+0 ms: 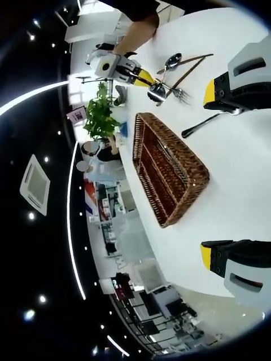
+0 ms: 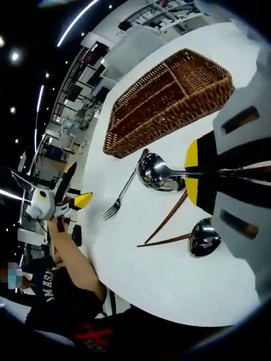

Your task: Arrange the knives, forks, and spoons in their matching storage slots by inserting each utensil handle-first until every utensil is classified and aligned in the correct compartment

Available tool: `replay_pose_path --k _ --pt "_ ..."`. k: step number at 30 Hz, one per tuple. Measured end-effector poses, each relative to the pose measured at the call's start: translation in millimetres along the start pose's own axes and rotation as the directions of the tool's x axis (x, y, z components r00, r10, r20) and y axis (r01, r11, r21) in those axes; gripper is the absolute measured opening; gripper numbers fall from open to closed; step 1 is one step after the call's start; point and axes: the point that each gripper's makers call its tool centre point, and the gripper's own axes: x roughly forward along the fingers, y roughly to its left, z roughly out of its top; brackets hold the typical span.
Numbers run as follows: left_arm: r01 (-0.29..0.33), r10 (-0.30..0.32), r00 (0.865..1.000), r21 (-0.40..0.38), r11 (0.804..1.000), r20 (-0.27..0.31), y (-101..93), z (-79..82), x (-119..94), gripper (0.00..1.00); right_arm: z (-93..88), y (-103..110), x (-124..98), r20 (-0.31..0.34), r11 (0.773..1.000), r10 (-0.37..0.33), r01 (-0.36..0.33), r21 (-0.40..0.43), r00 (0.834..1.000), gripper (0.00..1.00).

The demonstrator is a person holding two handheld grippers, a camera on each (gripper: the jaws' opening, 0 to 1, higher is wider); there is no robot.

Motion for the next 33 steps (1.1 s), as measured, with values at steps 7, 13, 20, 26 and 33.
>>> replay_pose_path --k 7,13,20,26,33 --pt "0.008 -0.008 1.0 -0.005 1.0 -0.004 -4.2 -2.4 2.1 1.0 20.5 -5.5 -12.3 0.037 0.999 -0.023 0.024 -0.026 0.999 0.0" --pt "0.015 -0.015 1.0 -0.008 1.0 -0.009 -7.6 -2.7 2.3 1.0 34.3 -17.4 -22.9 0.038 0.994 -0.055 0.059 -0.093 0.998 0.0" --pt "0.005 -0.005 1.0 -0.015 1.0 0.014 -8.2 3.8 2.0 1.0 59.6 -35.2 -44.4 0.075 0.981 -0.12 0.13 -0.143 0.99 0.0" --pt "0.028 -0.028 1.0 -0.029 0.999 0.0 -11.5 -2.3 7.6 1.0 79.5 -40.7 -58.8 0.079 0.972 -0.129 0.142 -0.186 0.988 0.0" --pt "0.021 -0.02 1.0 -0.047 0.999 0.016 -5.0 -3.1 8.6 1.0 92.6 -32.9 -66.8 0.074 0.96 -0.066 0.084 -0.267 0.995 0.0"
